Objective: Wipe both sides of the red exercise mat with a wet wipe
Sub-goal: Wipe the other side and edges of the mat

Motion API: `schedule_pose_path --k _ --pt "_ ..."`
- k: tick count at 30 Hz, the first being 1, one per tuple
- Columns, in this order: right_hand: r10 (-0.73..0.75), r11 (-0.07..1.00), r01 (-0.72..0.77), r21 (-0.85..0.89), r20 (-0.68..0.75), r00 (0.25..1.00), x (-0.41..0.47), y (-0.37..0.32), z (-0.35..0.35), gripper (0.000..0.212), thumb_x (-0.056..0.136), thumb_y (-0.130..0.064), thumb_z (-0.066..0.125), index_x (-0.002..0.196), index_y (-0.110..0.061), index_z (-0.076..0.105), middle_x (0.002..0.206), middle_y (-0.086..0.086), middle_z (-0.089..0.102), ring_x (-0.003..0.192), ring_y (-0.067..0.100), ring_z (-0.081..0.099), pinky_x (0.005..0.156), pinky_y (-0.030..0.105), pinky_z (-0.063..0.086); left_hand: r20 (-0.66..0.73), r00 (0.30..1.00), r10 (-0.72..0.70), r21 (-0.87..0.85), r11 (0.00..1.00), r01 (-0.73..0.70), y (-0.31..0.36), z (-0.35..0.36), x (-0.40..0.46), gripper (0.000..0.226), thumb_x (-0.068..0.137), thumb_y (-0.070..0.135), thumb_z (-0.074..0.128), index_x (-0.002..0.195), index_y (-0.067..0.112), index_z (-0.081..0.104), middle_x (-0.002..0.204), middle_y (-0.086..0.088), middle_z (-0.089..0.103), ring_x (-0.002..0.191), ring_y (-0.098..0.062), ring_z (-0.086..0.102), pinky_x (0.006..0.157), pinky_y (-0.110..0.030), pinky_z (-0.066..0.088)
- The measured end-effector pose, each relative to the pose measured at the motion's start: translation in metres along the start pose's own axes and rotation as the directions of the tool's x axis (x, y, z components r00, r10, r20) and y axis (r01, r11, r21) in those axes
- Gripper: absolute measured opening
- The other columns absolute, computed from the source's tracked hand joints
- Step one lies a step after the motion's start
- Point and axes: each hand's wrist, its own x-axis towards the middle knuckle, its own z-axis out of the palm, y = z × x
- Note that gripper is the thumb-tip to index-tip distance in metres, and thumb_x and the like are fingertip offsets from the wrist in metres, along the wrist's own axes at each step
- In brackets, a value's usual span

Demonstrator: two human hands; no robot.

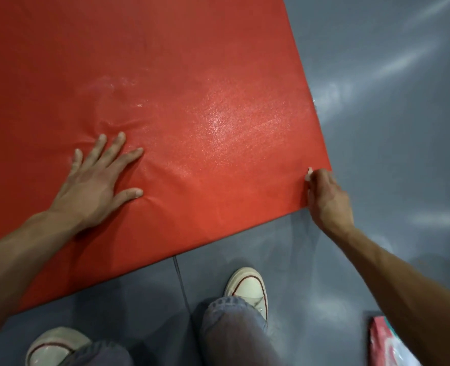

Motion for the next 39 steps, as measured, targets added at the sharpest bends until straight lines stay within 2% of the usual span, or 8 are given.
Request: schedule_pose_path --k 5,12,15,19,24,26,32,39 --pt "-0.257 0.964 0.236 0.123 0.196 0.946 -0.047 -0.031 0.024 0.009 0.096 -0.017 0.051 0.105 -0.018 0.053 0.098 0.006 0.054 0.076 0.040 0.058 0.059 0.047 0.049 -0.014 1.000 0.009 -0.008 1.000 -0.009 -0.003 0.002 0.001 0.086 0.085 0.069 0.047 0.161 0.039 0.020 0.172 0.008 -0.003 0.158 -0.023 -0.007 0.122 -0.063 0.007" --pt "0.225 0.970 -0.218 0.110 -0.046 0.973 -0.010 0.026 0.001 0.012 0.096 -0.011 0.047 0.101 -0.005 0.056 0.098 0.019 0.062 0.087 0.041 0.060 0.072 0.042 0.042 -0.011 1.000 0.005 -0.014 1.000 -0.005 -0.001 0.001 0.001 0.088 0.083 0.070 0.046 0.161 0.039 0.020 0.172 0.007 -0.002 0.158 -0.024 -0.007 0.122 -0.064 0.006" --pt "0.087 0.974 -0.084 0.212 -0.005 0.996 -0.038 -0.017 0.015 0.008 0.089 -0.007 0.048 0.094 -0.006 0.054 0.088 0.014 0.057 0.079 0.035 0.055 0.070 0.042 0.039 -0.010 1.000 0.009 -0.020 1.000 -0.009 0.000 0.001 0.001 0.088 0.083 0.070 0.046 0.161 0.038 0.020 0.172 0.006 -0.001 0.158 -0.025 -0.006 0.122 -0.065 0.006" --pt "-0.216 0.940 0.140 0.310 0.227 0.950 -0.079 -0.083 0.038 0.010 0.089 -0.007 0.050 0.096 -0.012 0.057 0.090 0.003 0.056 0.072 0.030 0.057 0.063 0.045 0.048 -0.014 1.000 0.007 -0.025 1.000 -0.007 -0.002 0.001 0.000 0.087 0.085 0.068 0.050 0.161 0.039 0.020 0.172 0.006 -0.001 0.158 -0.025 -0.006 0.122 -0.064 0.005" --pt "-0.040 0.949 0.009 0.316 0.091 0.995 -0.048 -0.045 0.018 0.018 0.105 -0.035 0.053 0.093 -0.022 0.051 0.066 -0.006 0.061 0.065 0.011 0.060 0.060 0.027 0.041 -0.025 1.000 0.010 -0.032 0.999 -0.011 -0.002 0.002 0.000 0.084 0.089 0.060 0.062 0.160 0.040 0.021 0.172 0.007 -0.001 0.159 -0.023 -0.007 0.122 -0.062 0.004" --pt "-0.006 0.972 -0.009 0.235 0.064 0.998 -0.037 -0.024 0.010 0.025 0.104 -0.033 0.052 0.088 -0.014 0.052 0.068 -0.003 0.056 0.064 0.023 0.055 0.060 0.033 0.036 -0.030 1.000 0.009 -0.045 0.999 -0.010 -0.002 0.003 -0.001 0.084 0.089 0.058 0.064 0.160 0.041 0.021 0.172 0.008 -0.001 0.159 -0.023 -0.007 0.123 -0.062 0.003" --pt "0.067 0.942 -0.075 0.326 0.035 0.997 -0.046 -0.050 0.021 0.019 0.102 -0.021 0.058 0.085 -0.013 0.055 0.069 -0.006 0.059 0.064 0.011 0.055 0.062 0.028 0.036 -0.033 0.999 0.006 -0.057 0.998 -0.007 -0.003 0.003 -0.001 0.083 0.090 0.058 0.062 0.160 0.042 0.020 0.172 0.010 -0.003 0.158 -0.020 -0.009 0.124 -0.060 0.001" --pt "-0.167 0.958 0.132 0.256 0.123 0.978 -0.050 -0.072 0.032 0.017 0.098 -0.013 0.061 0.084 -0.014 0.052 0.073 -0.006 0.052 0.065 0.009 0.042 0.062 0.030 0.035 -0.037 0.999 0.012 -0.060 0.998 -0.014 -0.004 0.003 -0.002 0.083 0.090 0.059 0.061 0.160 0.043 0.020 0.172 0.010 -0.003 0.158 -0.021 -0.008 0.123 -0.060 0.000"
